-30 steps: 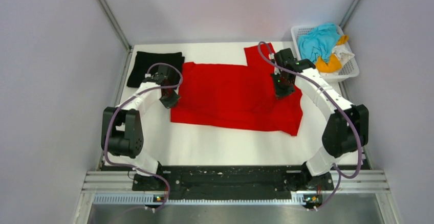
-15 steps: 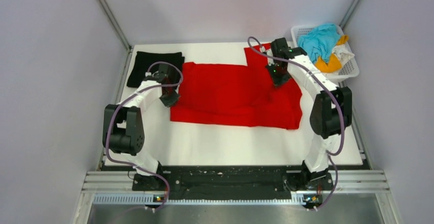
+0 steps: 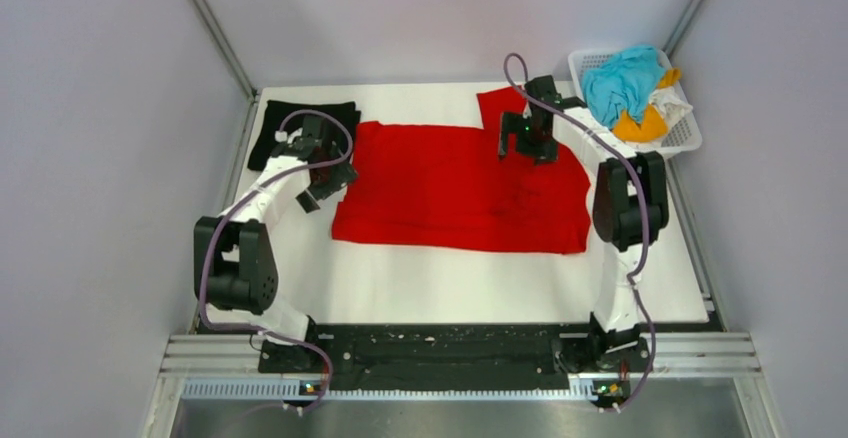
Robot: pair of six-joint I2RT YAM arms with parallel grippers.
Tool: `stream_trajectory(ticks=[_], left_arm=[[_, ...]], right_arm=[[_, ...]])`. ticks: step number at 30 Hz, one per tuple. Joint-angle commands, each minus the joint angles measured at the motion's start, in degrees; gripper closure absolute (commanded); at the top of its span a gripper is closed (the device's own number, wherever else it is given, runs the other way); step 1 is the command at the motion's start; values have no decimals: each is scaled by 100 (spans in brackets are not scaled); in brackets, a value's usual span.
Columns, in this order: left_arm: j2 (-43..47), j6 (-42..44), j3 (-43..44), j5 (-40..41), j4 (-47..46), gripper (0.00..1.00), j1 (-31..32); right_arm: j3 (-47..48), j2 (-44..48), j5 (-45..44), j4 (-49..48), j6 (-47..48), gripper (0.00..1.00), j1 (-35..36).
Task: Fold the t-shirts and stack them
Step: Fold the flattened tshirt in 1/3 of the way
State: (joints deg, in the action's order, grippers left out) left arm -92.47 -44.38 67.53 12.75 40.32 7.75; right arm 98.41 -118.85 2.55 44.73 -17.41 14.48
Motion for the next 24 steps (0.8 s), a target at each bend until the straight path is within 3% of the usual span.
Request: stream_trajectory(ticks=[1, 4, 7, 13, 21, 24], left_arm=[[598, 155, 3, -59, 39, 1, -28], [765, 212, -249, -280, -100, 1, -28], [788, 261, -421, -425, -136, 1, -27], [806, 317, -588, -488, -109, 1, -26], [919, 395, -618, -275, -17, 1, -28], [929, 426, -618, -246, -13, 1, -28]], right_arm=[[-954, 1166, 368, -806, -656, 1, -51], [-2197, 1901, 642, -1379, -748, 1, -22], [-2915, 2203, 248, -1653, -561, 3, 324], [-2836, 1919, -1132, -1629, -493, 14, 736], [-2660, 1387, -1308, -1686, -758, 36, 784], [-2669, 1385, -1323, -1676, -851, 51, 785]])
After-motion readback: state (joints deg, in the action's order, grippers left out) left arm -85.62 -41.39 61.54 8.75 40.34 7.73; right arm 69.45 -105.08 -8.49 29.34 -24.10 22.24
